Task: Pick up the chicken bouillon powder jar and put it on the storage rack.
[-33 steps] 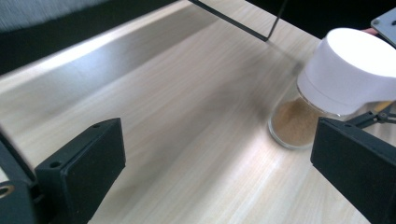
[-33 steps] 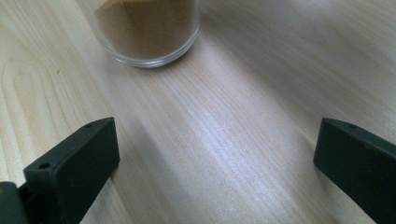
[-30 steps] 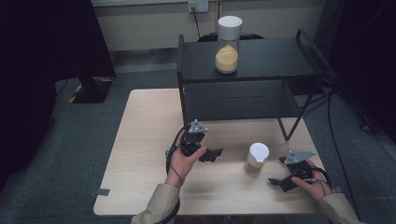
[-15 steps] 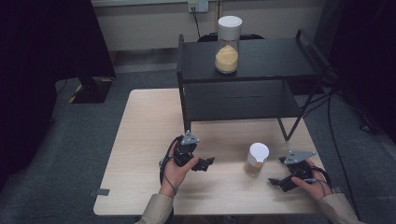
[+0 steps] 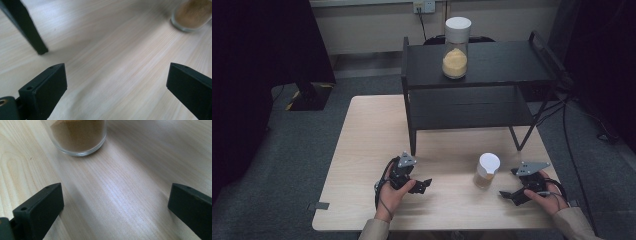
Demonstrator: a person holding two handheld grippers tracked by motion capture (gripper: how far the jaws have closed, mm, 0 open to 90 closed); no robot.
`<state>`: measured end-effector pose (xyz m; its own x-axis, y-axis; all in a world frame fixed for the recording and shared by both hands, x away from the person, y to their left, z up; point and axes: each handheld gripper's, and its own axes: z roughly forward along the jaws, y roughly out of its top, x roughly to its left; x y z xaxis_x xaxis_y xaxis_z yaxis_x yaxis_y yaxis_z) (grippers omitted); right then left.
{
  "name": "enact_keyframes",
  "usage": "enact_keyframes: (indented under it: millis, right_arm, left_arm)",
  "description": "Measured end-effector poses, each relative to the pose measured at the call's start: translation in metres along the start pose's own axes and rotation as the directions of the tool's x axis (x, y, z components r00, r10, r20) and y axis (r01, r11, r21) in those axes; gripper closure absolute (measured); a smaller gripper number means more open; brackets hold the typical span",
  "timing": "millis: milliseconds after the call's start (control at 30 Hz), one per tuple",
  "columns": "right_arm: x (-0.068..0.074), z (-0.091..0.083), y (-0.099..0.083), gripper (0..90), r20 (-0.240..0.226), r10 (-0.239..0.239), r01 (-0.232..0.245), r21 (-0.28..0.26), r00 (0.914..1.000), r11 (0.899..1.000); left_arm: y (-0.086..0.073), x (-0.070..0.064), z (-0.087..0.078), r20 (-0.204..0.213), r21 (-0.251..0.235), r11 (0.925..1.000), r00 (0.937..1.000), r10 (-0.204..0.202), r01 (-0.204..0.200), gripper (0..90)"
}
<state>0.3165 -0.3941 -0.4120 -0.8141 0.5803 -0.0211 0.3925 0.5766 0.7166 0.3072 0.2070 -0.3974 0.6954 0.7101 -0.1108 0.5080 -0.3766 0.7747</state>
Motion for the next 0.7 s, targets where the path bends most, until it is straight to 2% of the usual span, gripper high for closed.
enact_keyframes:
  millis: [467,700]
  right_arm:
    - [0.000,0.000,0.000,0.0,0.000,0.000,0.000,0.000,1.0000,1.000]
    - [0.000,0.000,0.000,0.0,0.000,0.000,0.000,0.001,1.0000,1.000]
  left_arm:
    - [-0.020,0.001,-0.005,-0.043,0.049,0.9988,0.9990,0.005,-0.003,2.3]
    - [-0.025,-0.003,-0.003,-0.065,0.091,0.9952,0.9969,0.043,-0.037,2.5]
